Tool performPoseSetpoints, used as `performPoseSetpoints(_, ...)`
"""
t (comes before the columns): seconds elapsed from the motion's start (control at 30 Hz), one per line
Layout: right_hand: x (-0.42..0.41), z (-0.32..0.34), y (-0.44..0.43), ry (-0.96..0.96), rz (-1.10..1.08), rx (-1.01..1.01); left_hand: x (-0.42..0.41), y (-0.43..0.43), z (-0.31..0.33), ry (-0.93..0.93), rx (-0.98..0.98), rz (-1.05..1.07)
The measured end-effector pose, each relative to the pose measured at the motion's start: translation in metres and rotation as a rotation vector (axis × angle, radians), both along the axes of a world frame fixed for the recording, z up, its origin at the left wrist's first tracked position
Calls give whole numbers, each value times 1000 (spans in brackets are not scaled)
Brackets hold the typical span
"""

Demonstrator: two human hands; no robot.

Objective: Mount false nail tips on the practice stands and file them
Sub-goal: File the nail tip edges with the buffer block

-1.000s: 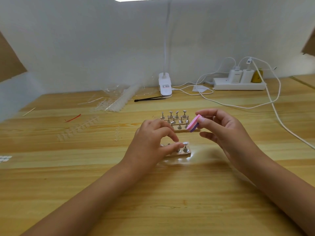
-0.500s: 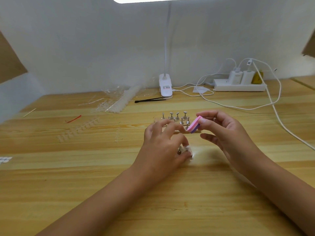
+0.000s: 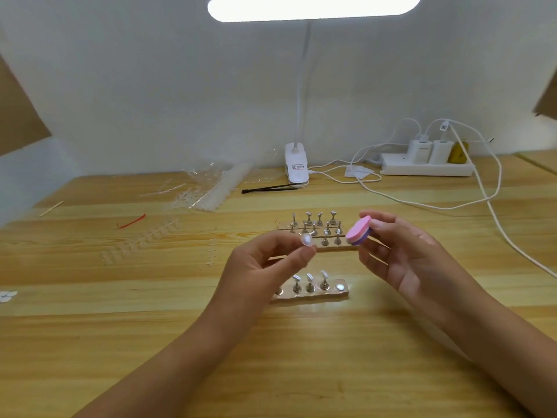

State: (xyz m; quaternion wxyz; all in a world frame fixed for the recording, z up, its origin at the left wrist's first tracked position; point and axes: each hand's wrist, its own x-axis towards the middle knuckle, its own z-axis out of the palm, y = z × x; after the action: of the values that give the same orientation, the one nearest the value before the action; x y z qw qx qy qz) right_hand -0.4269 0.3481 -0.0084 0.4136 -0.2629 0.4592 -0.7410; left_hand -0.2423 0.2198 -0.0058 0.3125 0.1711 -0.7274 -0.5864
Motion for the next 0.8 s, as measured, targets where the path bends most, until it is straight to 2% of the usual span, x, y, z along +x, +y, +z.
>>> performPoseSetpoints(0.2,13,0,0,61,138,10,-2,-3,2,16,188,-21)
performPoseSetpoints(0.37,26,3,3,154,185,-4,1,-1,4,27,151,5)
performPoseSetpoints(0.53,40,5,7,379,127,-14,1,4,3,71,179,-68)
performPoseSetpoints(0.8,50,7,7,393,54,-131,1,13,-1,97,320,-117)
